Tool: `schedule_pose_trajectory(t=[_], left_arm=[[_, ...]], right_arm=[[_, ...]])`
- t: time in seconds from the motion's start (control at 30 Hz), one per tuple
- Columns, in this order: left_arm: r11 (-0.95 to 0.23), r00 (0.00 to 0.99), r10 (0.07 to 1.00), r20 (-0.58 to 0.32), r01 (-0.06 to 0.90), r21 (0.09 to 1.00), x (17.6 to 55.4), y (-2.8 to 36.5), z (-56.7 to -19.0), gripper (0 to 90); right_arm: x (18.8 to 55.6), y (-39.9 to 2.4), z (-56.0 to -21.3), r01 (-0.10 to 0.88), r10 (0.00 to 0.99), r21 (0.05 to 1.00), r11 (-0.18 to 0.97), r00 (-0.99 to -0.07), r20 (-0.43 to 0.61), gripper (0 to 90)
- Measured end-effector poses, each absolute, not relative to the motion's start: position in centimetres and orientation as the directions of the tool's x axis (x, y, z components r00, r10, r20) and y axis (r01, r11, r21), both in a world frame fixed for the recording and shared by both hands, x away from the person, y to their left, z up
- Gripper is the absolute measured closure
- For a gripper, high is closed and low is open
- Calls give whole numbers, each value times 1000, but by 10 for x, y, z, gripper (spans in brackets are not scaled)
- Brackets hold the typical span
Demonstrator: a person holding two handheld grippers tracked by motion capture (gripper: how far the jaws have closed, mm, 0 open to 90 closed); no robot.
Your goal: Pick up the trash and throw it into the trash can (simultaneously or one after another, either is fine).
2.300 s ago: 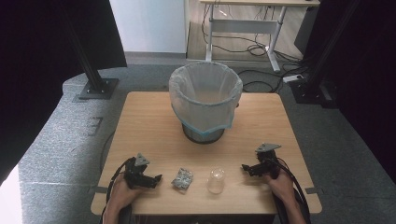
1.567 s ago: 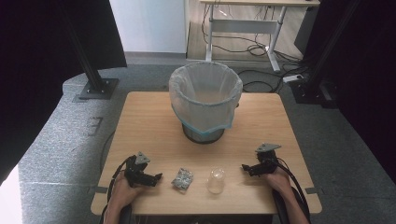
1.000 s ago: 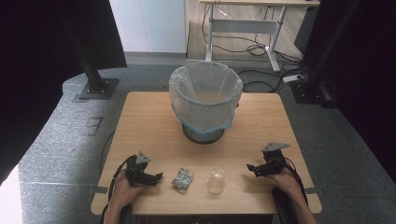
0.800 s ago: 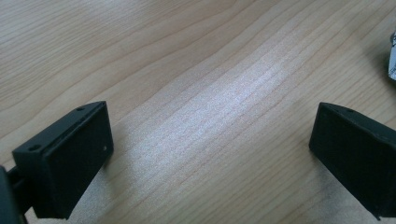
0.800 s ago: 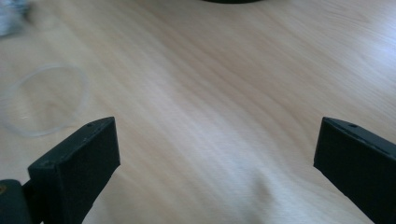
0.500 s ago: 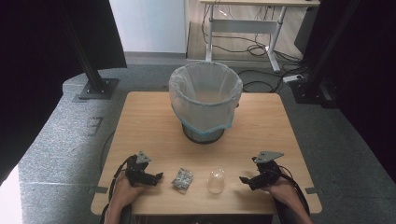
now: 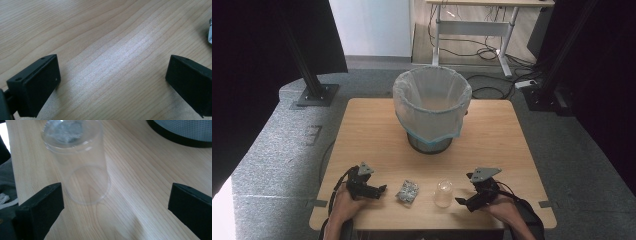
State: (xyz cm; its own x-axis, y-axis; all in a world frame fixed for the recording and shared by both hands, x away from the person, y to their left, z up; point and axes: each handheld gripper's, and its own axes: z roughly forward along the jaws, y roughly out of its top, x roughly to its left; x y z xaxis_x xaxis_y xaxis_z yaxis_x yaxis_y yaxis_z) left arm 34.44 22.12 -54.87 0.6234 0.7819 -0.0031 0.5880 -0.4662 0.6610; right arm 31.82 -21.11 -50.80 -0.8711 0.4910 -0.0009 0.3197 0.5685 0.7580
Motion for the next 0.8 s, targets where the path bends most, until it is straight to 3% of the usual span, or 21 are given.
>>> schedule_pose_trajectory(t=[0.8], left_arm=[[-466,623,782,-3,588,661,344,221,-549,0]], right_arm=[[319,-170,-499,274,378,777,567,-924,51,196]])
